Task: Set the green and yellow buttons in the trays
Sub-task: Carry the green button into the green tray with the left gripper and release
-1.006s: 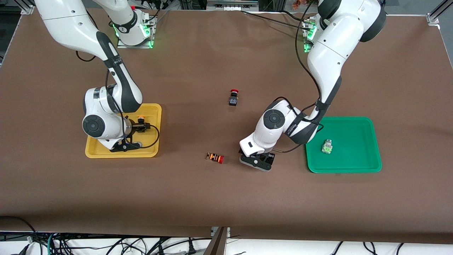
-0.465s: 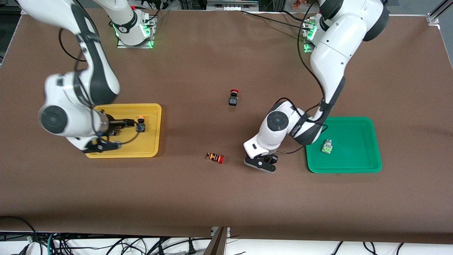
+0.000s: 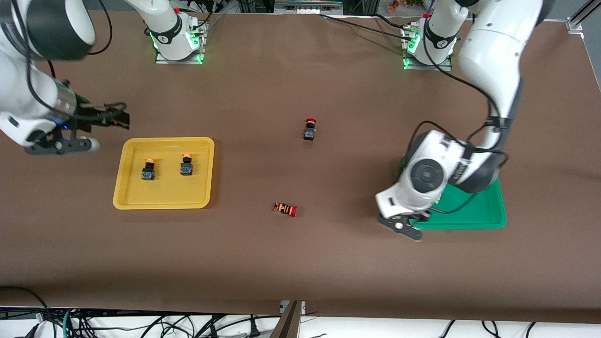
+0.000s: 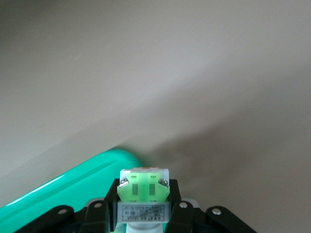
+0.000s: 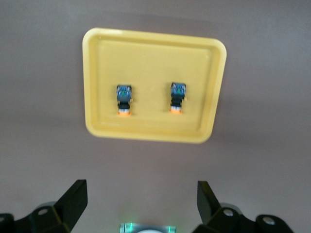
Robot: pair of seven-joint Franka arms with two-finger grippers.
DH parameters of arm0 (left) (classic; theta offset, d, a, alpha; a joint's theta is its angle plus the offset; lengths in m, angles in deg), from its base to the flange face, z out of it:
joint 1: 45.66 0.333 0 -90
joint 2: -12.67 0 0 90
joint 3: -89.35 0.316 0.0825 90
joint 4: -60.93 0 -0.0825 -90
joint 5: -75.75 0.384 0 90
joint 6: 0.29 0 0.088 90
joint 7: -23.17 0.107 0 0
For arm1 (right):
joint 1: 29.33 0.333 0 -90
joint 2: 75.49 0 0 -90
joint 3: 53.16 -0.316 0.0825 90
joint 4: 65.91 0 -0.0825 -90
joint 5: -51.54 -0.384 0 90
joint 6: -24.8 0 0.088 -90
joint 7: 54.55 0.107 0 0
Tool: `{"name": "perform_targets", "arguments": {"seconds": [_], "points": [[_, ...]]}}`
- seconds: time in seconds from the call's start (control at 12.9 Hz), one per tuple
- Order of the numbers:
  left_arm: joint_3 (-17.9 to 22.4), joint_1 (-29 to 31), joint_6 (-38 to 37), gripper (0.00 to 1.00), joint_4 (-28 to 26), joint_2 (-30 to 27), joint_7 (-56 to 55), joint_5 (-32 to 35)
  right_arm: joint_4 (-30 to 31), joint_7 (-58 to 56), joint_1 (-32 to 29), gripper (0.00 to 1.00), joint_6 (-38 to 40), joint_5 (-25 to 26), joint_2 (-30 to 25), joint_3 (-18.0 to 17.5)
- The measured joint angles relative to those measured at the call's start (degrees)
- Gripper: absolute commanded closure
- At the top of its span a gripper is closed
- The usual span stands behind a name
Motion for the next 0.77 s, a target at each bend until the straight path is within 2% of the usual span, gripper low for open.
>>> {"name": "perform_targets", "arguments": {"seconds": [0.23,0.31,0.46,0.54,0.62,0.77], "points": [[0.1,10.0,-0.4,1.0,-2.8,-0.7,12.6,0.0,-2.8,0.0,0.0,0.0,5.4,0.0,-1.1,-0.5],[0.1,13.3,1.9,1.0,-4.9,-0.7,15.4,0.0,-4.3,0.0,-0.1,0.0,5.8,0.0,-1.0,-0.4],[0.0,17.6,11.7,0.96,-12.1,-1.0,17.0,0.0,-7.1,0.0,-0.5,0.0,6.0,0.3,-1.2,-0.4],[-0.1,19.0,16.0,0.75,-15.8,-1.1,17.1,0.0,-8.0,0.0,-0.6,0.0,6.1,0.4,-1.5,-0.2],[-0.1,20.0,18.2,0.01,-18.3,-1.3,17.1,0.0,-8.5,0.0,-0.7,0.0,6.3,0.4,-1.8,0.5],[-0.2,20.8,19.3,0.0,-20.2,-1.9,17.1,0.0,-8.6,0.0,-1.0,0.0,6.5,0.4,-2.0,1.8]]}}
